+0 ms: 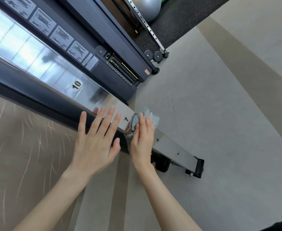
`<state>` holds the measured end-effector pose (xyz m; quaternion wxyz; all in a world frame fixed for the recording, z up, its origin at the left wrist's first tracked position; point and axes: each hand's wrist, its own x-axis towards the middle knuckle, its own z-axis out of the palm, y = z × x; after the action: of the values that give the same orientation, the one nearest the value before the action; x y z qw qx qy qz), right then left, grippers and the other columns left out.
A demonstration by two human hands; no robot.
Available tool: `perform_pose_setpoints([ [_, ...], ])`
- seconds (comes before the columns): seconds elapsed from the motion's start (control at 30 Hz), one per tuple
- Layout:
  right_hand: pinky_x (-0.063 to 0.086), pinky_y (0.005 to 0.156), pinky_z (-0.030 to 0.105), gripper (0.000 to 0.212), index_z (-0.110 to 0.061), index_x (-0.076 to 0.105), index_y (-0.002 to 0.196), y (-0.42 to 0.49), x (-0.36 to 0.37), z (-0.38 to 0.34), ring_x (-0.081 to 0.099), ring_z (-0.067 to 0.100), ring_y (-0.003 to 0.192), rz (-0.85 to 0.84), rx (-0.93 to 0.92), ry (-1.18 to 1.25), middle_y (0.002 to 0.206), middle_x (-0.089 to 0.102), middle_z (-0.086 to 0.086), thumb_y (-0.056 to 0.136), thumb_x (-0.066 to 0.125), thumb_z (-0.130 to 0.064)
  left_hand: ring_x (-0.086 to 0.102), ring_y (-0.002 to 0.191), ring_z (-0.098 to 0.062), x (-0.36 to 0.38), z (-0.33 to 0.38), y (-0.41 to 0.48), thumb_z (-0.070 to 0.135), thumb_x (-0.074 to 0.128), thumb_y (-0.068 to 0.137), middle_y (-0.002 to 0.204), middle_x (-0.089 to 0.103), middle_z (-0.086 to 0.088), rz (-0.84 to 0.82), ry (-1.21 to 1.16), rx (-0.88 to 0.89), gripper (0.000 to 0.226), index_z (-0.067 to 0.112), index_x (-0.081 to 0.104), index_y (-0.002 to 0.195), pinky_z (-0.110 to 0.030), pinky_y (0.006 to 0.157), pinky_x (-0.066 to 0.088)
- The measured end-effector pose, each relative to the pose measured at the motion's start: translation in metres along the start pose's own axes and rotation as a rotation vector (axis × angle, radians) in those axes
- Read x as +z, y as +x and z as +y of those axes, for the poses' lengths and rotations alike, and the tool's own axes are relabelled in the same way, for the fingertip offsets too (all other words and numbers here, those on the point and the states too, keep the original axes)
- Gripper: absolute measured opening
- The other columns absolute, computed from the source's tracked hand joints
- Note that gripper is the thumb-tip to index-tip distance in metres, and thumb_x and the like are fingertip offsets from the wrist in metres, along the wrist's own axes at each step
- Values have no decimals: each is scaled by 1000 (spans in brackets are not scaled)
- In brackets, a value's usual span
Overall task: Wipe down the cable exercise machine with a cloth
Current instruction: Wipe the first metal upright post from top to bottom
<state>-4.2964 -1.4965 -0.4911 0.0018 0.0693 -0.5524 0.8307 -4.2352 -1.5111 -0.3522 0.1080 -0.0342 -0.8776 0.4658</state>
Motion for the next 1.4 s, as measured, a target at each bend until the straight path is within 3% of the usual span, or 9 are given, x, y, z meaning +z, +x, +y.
perform_pose_setpoints([
  [0.2, 8, 121, 41, 47, -11, 37, 145, 5, -5, 15, 15, 17, 147, -103, -189, 3, 153, 31, 13, 104, 24, -31, 26, 143, -29, 23, 20, -9, 28, 34, 92, 153, 33, -17, -29, -29, -8, 59, 4, 39, 145, -54, 118, -2],
  [0.43, 18, 118, 46, 46, -16, 37, 146, -24, -41, 107, 17, 16, 146, 28, 71, -20, 153, 26, -2, 102, 26, -28, 26, 143, -28, 56, 66, -26, 27, 36, 90, 153, 32, -16, -64, -40, 79, 60, 2, 38, 145, -54, 118, -1],
  [0.53, 16, 118, 48, 46, -13, 38, 145, -23, -40, 105, 18, 20, 146, 42, 55, -31, 150, 27, -3, 102, 26, -26, 24, 143, -27, 64, 78, -29, 27, 36, 91, 154, 30, -15, -70, -34, 80, 61, 2, 37, 146, -54, 118, -1],
  [0.7, 12, 120, 39, 44, -12, 38, 144, -20, -37, 104, 20, 23, 146, -10, -62, -31, 152, 33, 14, 104, 28, -26, 23, 144, -27, 74, 90, -29, 28, 37, 91, 154, 30, -14, -62, -25, 81, 61, 1, 37, 146, -54, 118, 1],
  [0.93, 16, 119, 33, 42, -14, 40, 143, -32, -68, 173, 21, 19, 145, 78, 131, -40, 151, 27, -2, 103, 31, -21, 23, 144, -26, 95, 115, -31, 31, 38, 91, 153, 33, -13, -65, -21, 106, 62, 1, 38, 145, -52, 118, -2],
  [1.03, 19, 118, 42, 43, -13, 41, 143, -32, -75, 187, 20, 19, 145, 101, 187, -44, 150, 26, -4, 102, 31, -19, 22, 144, -27, 102, 127, -32, 35, 35, 95, 154, 33, -13, -86, -5, 95, 62, 2, 37, 146, -53, 118, -4],
  [1.17, 20, 117, 48, 43, -10, 42, 142, -33, -65, 166, 22, 25, 145, 51, 64, -49, 151, 34, 13, 102, 29, -21, 22, 144, -28, 107, 134, -31, 35, 33, 98, 154, 33, -14, -68, 0, 97, 59, 2, 37, 146, -53, 118, -5],
  [1.3, 15, 119, 43, 43, -8, 41, 142, -34, -60, 160, 21, 22, 145, 11, -42, -41, 150, 37, 16, 103, 30, -21, 26, 142, -29, 109, 137, -29, 27, 37, 96, 151, 38, -16, -22, -43, 91, 53, 3, 44, 142, -54, 117, -5],
  [1.4, 14, 120, 34, 46, -9, 41, 143, -34, -67, 180, 21, 24, 145, 36, 4, -51, 151, 35, 15, 104, 25, -30, 26, 142, -29, 111, 138, -29, 25, 39, 95, 149, 40, -16, 7, -46, 84, 52, 2, 45, 142, -55, 117, -6],
])
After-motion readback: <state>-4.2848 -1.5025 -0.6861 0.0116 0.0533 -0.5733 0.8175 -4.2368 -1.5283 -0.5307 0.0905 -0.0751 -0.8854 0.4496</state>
